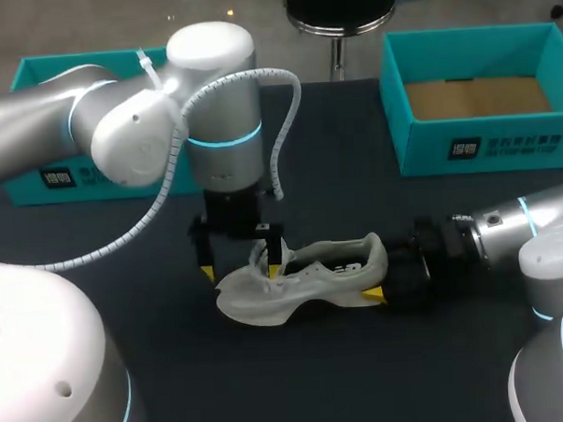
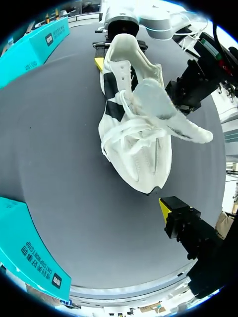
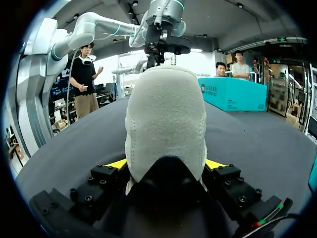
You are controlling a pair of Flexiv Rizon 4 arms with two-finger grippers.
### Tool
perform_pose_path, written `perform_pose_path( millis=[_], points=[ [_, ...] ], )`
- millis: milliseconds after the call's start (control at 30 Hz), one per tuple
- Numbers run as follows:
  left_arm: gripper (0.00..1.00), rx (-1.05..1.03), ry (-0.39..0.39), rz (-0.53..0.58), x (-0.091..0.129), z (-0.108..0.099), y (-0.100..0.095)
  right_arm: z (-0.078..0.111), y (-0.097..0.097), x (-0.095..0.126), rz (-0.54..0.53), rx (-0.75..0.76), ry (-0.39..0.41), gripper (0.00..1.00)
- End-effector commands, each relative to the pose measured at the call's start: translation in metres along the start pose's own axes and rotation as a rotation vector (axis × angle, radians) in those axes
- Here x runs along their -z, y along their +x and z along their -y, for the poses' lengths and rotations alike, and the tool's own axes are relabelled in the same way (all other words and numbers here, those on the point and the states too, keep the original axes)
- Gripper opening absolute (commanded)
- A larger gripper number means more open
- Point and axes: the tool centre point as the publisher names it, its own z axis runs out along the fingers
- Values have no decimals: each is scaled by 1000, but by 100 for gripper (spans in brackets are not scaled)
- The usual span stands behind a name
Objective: Take the shoe out of the shoebox, open the shoe tongue, remove and reinsert the insole, then place the shoe into the shoebox
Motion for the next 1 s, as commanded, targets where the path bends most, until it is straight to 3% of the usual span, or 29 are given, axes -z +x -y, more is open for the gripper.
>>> perform_pose_path(
  millis=[33,433,1000],
  points=[
    [100,-58,51,-3,25,-10,-1,4,0,-5,2,-1,2,0],
    [100,-542,140,51,77,-6,21,4,0,-5,2,-1,2,0],
    [100,-542,140,51,77,-6,21,4,0,-5,2,-1,2,0]
  ],
)
